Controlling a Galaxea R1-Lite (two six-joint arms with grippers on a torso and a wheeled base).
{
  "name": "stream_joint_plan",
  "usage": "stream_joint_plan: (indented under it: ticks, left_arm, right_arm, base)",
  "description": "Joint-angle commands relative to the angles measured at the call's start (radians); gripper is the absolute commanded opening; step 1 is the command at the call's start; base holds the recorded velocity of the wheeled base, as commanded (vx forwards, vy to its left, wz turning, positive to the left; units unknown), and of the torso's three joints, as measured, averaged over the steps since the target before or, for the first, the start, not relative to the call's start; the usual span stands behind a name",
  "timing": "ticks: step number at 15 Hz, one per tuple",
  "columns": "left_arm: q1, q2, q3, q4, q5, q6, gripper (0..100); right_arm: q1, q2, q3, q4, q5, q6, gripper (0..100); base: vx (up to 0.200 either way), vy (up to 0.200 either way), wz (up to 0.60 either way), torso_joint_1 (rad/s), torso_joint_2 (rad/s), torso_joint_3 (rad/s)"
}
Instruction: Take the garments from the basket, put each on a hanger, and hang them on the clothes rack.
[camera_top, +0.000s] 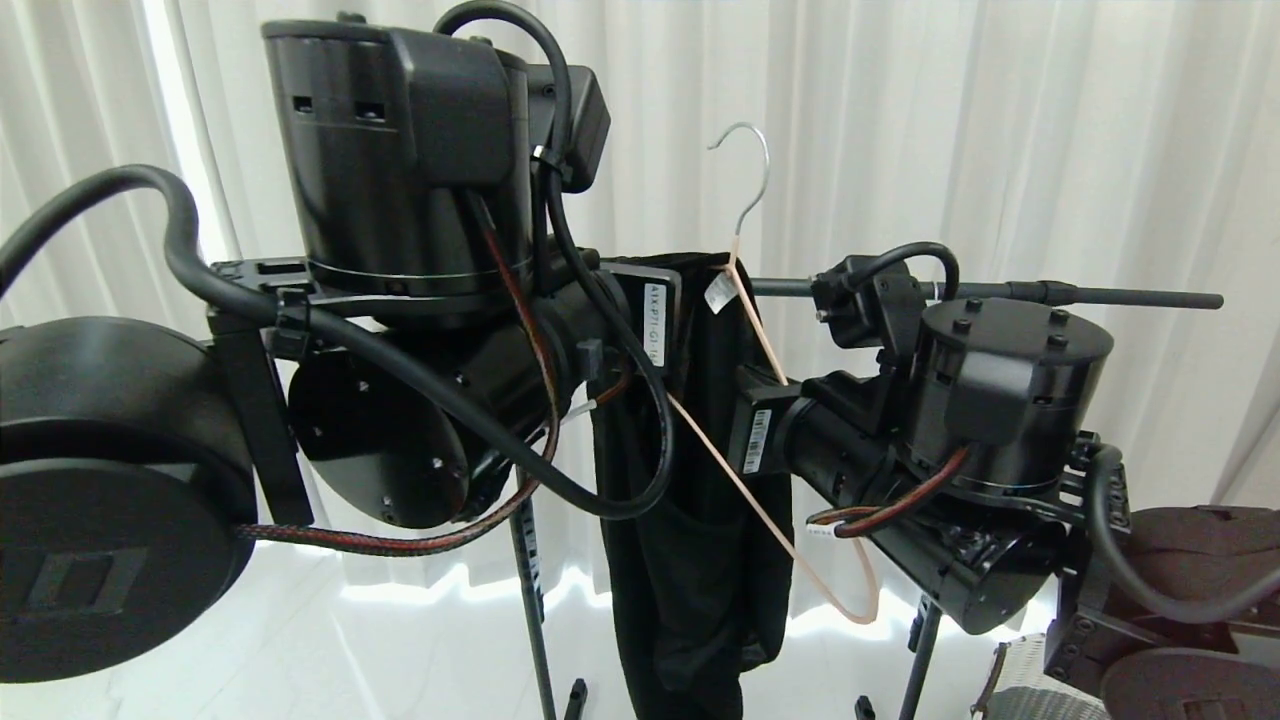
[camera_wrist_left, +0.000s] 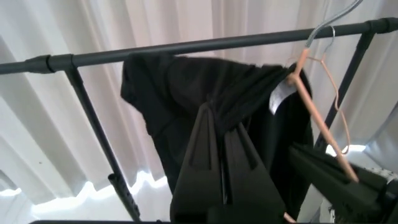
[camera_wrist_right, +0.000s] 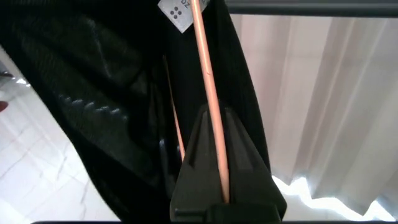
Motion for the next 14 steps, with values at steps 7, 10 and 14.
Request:
stream_joint_plan:
  ticks: [7,10,14]
  left_arm:
    - [0.04,-0.081,0.161,-0.008,0.0,-0.005,100]
    - [0.06,-0.138,0.235,-0.008,-0.024,-0.003,100]
    - [0.144,-0.281,0.404,-0.012,-0.199,0.089,100]
  right_arm:
    - [-0.026,-0.065,0.011,-0.027,0.0,-0.063,0]
    - [-0.03,-0.111,0.072,-0.027,0.001,-0.076,0]
    - [-0.029,-0.248,0.239,-0.025,0.064,-0.07,0]
  base:
    - [0.0,0.0,0.0,0.0,0.0,0.0]
    - [0.0,0.0,0.0,0.0,0.0,0.0]
    - [0.0,0.0,0.0,0.0,0.0,0.0]
